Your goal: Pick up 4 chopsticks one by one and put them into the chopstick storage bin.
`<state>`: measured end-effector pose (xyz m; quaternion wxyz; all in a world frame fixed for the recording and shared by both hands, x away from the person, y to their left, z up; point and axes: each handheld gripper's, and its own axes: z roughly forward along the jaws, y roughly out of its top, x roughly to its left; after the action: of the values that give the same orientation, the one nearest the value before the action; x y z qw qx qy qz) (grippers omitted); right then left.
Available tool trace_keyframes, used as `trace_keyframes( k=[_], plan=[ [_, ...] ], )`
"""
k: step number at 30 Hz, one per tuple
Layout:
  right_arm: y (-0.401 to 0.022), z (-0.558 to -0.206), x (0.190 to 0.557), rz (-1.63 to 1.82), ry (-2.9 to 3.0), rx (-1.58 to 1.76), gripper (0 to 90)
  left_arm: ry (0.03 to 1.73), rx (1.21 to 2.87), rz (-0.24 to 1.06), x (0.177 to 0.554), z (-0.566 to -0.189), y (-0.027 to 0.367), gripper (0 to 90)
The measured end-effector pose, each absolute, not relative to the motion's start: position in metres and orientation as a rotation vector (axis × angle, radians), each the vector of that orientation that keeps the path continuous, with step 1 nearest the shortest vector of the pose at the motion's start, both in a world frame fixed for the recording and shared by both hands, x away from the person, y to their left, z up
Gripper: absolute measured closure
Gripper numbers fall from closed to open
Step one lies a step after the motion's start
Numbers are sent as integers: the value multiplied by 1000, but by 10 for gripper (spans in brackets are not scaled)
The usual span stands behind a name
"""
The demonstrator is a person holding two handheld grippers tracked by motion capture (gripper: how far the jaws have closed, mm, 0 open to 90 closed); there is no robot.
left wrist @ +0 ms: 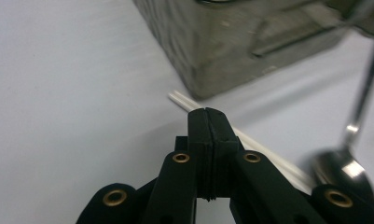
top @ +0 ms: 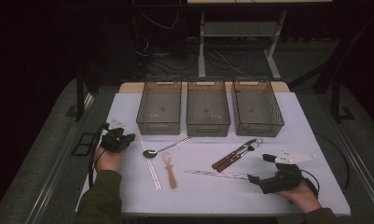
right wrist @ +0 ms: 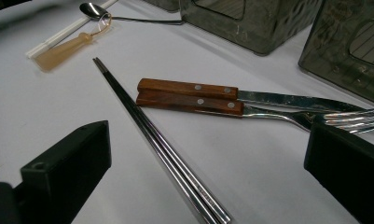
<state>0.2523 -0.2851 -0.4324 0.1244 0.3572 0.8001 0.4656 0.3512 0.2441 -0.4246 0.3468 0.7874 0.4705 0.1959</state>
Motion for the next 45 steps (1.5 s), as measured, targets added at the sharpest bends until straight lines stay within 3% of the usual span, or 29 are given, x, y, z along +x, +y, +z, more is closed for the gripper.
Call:
trace_keyframes(
  k=[22, 45],
  plan=[
    [-283, -433, 252, 1350, 2345, 1021, 8, 856, 2124, 196, 267, -417, 184, 870],
    [-283, -433, 252, 1348, 2344, 1022, 8, 822, 2289, 48, 265, -440, 163, 894]
  ],
)
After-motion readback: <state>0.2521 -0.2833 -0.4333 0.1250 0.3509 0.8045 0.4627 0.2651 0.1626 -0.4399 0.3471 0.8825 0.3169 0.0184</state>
